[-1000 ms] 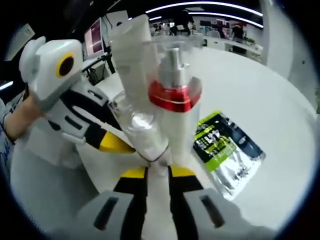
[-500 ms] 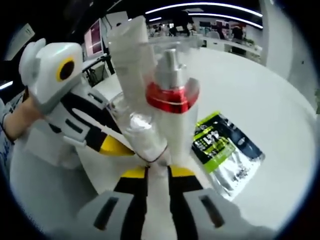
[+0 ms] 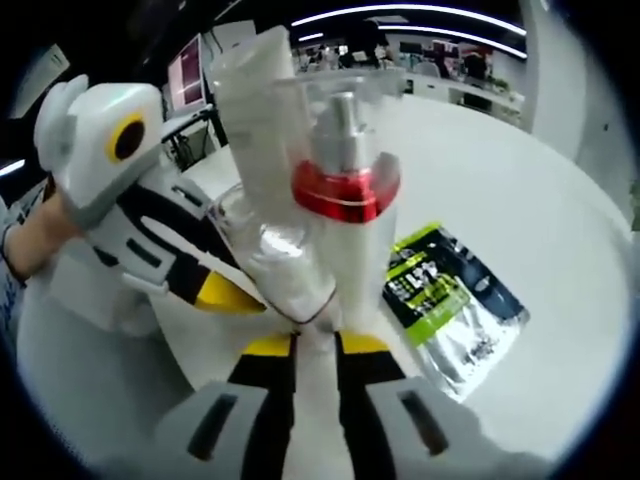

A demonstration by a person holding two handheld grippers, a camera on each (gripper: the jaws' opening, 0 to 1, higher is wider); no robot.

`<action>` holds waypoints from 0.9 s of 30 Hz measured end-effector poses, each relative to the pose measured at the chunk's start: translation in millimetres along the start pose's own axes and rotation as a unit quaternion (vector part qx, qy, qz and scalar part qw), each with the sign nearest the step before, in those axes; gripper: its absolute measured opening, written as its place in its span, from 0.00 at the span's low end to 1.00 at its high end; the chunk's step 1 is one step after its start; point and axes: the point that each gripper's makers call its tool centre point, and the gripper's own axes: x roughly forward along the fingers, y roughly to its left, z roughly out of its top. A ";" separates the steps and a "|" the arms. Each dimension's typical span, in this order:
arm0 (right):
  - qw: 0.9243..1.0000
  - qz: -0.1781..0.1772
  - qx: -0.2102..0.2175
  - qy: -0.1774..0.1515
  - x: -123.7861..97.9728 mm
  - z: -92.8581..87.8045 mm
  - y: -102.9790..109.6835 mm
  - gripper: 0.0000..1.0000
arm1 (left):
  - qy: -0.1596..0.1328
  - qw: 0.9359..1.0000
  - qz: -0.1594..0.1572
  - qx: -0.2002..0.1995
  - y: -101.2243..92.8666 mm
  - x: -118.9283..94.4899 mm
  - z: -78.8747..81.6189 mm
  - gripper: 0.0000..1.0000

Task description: Arrange the skincare products in the storage area until every visible bottle or jar stands upright without overlapping.

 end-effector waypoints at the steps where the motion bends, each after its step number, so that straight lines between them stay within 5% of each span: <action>1: 1.000 0.000 0.000 0.000 0.1 -0.1 -0.1 0.16 | 0.000 1.000 0.000 -0.001 -0.2 -0.1 0.0 0.11; 27: 1.000 -0.006 -0.006 -0.001 -1.1 1.6 -1.1 0.14 | -0.002 1.000 0.003 0.001 -0.5 -2.0 0.9 0.10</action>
